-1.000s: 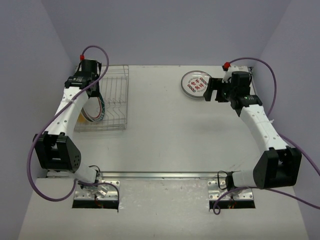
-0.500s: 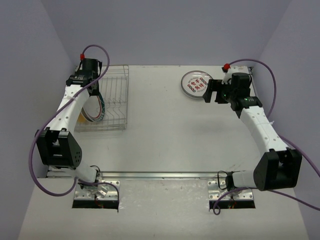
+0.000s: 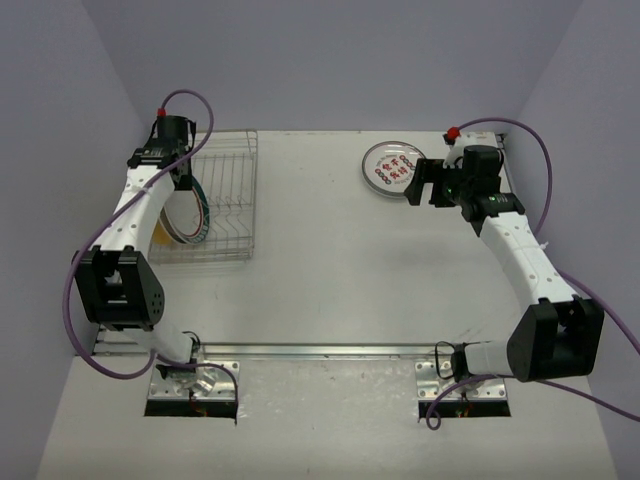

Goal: Unload the plates from the dish rack

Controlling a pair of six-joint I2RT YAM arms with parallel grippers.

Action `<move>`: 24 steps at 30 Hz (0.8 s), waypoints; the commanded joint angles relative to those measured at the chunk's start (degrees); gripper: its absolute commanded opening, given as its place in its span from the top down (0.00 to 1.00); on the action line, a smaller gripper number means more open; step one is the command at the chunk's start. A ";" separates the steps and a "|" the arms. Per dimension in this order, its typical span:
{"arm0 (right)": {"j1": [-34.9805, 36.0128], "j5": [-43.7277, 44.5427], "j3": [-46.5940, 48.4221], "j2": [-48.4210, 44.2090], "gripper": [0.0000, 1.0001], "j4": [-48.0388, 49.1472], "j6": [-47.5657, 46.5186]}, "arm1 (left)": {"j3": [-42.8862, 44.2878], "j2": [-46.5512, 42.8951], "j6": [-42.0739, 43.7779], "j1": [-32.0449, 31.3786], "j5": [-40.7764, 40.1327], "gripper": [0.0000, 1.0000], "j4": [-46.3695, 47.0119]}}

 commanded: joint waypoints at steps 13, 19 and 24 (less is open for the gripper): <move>0.21 -1.05 0.11 -2.35 0.01 2.12 0.09 | -2.88 1.73 1.97 1.85 3.71 0.76 7.13; 0.21 -1.66 -0.08 -2.55 0.01 2.12 0.51 | -3.91 -0.59 3.04 1.85 2.75 0.91 7.98; 0.21 -2.14 -0.08 -2.69 0.01 2.18 0.86 | -2.41 -3.20 3.62 1.85 1.64 1.00 7.54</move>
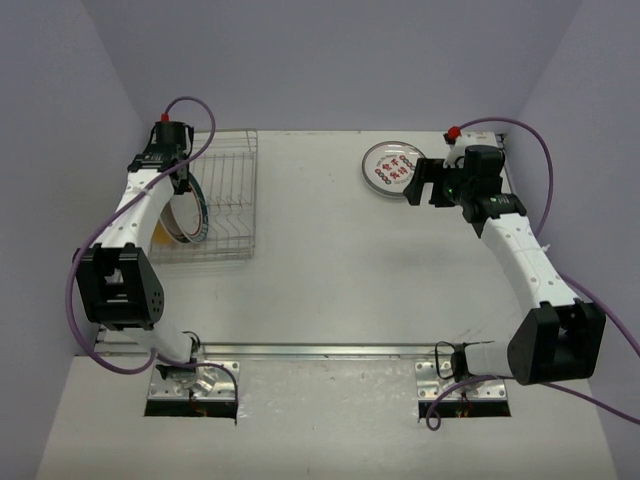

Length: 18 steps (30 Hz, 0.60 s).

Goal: Unload the plates from the dish rack

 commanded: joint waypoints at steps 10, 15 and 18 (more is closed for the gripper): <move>0.29 -1.91 0.03 -1.08 0.01 2.55 1.39 | 6.75 -9.49 3.75 -0.79 -3.97 1.00 2.85; 0.30 -2.69 0.58 -0.82 0.01 2.47 1.73 | 7.75 -12.92 10.01 -3.55 -6.32 1.00 5.57; 0.38 -4.35 0.60 -1.02 0.01 3.00 2.40 | 7.79 -15.27 13.07 -6.86 -7.66 1.00 8.21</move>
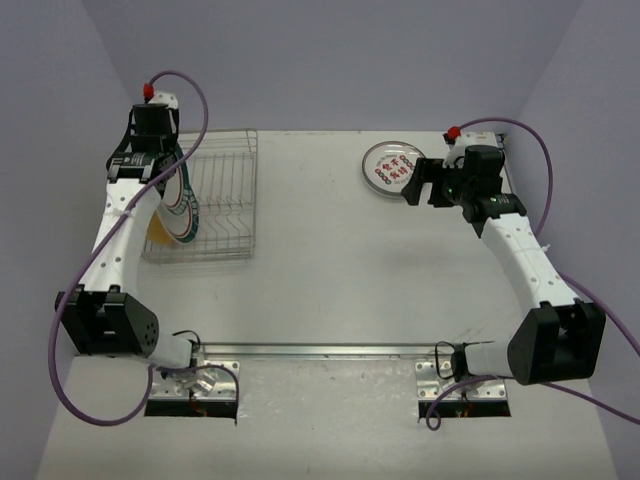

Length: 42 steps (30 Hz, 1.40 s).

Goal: Unload the plates from the dish rack

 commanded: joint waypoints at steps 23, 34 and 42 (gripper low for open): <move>15.77 -27.94 5.75 3.49 0.04 12.36 7.97 | -6.09 -11.09 -13.27 -7.25 67.88 1.00 -4.47; 22.44 -27.56 12.04 11.79 0.25 10.09 8.42 | -8.26 -12.97 -11.87 -7.77 72.13 1.00 -5.35; 24.71 -32.63 10.02 12.70 0.69 11.92 7.45 | -7.78 -12.88 -11.97 -7.79 70.23 0.99 -5.44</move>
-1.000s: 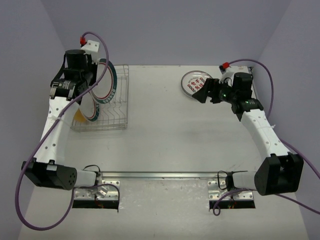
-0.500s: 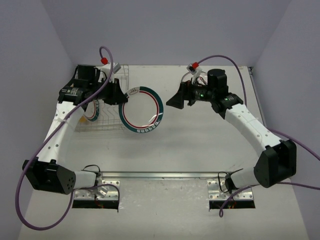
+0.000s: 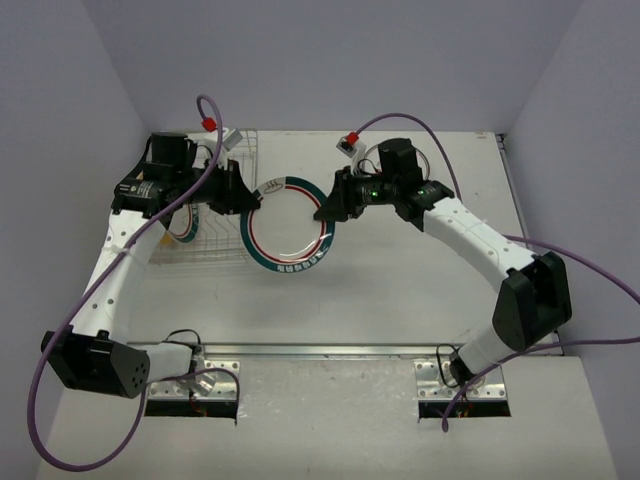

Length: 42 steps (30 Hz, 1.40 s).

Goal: Unload the plates from the dish rack

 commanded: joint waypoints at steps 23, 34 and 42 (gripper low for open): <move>-26.97 16.54 14.31 17.09 1.00 -2.01 9.54 | 0.37 -3.84 -11.18 -0.41 -46.84 0.00 8.55; -32.49 24.67 25.85 29.63 1.00 -2.56 12.40 | -0.85 -4.30 -10.25 -0.41 -49.36 0.00 8.31; -33.44 24.76 26.16 33.24 1.00 -2.62 11.90 | -1.35 -4.86 -9.92 -0.41 -50.10 0.00 8.04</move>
